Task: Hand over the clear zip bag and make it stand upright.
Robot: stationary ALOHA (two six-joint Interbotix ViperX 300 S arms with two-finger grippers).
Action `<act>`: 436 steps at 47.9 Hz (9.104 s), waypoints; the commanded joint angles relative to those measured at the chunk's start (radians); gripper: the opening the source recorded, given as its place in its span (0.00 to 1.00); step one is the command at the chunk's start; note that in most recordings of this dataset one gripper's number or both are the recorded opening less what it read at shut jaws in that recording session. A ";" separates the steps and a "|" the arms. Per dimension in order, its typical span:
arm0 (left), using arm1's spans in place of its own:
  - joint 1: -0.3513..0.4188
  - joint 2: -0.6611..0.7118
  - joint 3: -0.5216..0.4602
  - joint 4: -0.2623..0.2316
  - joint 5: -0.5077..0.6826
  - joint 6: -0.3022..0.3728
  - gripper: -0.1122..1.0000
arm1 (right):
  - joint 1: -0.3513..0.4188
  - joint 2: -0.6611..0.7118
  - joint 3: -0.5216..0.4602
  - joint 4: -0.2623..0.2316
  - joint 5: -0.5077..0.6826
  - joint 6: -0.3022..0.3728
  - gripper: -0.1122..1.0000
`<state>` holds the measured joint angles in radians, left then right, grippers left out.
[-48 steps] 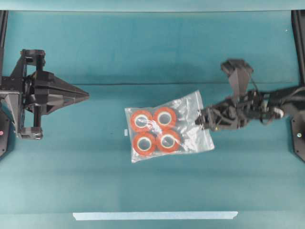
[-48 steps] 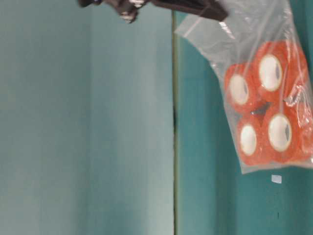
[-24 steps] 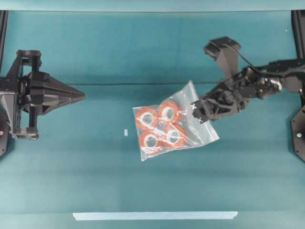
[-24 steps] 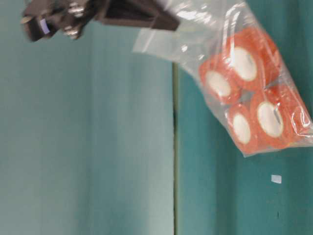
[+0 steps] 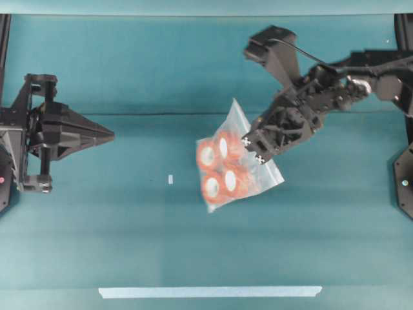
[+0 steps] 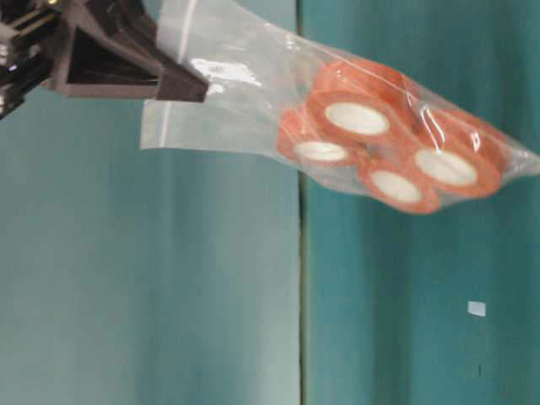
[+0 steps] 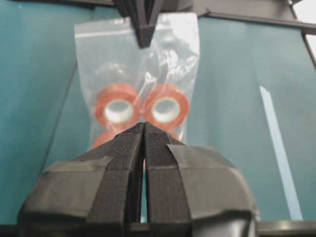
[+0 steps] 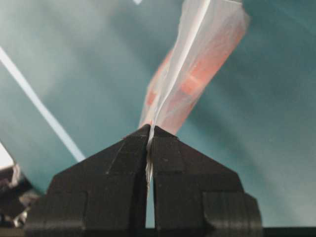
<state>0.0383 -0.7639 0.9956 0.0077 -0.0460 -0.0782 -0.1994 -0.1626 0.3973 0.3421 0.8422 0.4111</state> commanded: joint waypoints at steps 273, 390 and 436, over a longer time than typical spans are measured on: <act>-0.025 0.885 -0.083 0.002 -0.647 -0.184 0.95 | 0.166 0.302 -0.456 -0.267 0.360 -0.736 0.10; -0.032 1.043 -0.224 0.002 -0.615 0.002 0.34 | 0.173 0.299 -0.437 -0.265 0.347 -0.718 0.16; -0.034 1.045 -0.224 0.002 -0.598 0.018 0.34 | 0.190 0.175 -0.425 -0.331 0.331 -0.606 0.87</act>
<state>0.0077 0.2838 0.7777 0.0077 -0.6473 -0.0583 -0.0123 0.0644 -0.0230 0.0245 1.1781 -0.2148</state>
